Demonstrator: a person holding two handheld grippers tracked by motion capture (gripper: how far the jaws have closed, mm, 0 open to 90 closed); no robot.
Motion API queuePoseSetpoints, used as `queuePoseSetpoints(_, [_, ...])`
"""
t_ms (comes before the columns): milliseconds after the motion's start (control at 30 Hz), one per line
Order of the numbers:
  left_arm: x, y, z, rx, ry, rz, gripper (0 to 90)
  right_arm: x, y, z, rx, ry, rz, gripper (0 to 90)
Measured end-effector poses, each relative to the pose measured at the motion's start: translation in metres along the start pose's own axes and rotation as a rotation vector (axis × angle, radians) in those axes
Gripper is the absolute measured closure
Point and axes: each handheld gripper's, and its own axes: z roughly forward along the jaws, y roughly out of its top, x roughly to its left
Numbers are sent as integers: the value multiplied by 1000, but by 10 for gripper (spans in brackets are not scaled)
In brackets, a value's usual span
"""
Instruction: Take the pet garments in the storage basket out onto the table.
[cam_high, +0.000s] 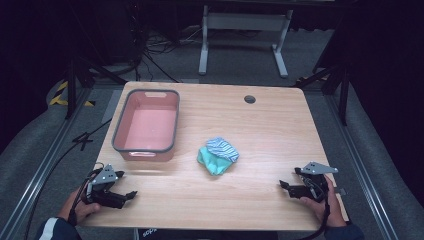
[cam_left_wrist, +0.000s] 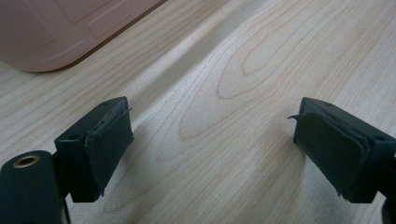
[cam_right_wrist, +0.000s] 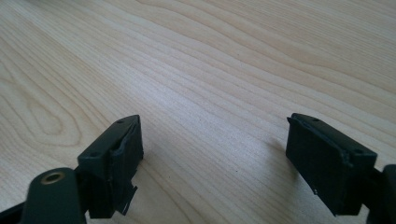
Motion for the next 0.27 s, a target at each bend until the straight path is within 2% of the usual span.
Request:
queuePoseSetpoints(167, [0, 0, 0, -1, 2, 1, 110, 0, 0, 0, 0, 0, 0, 193])
queuePoseSetpoints(267, [-1, 1, 2, 4, 8, -15, 84, 0, 0, 0, 0, 1, 0, 193])
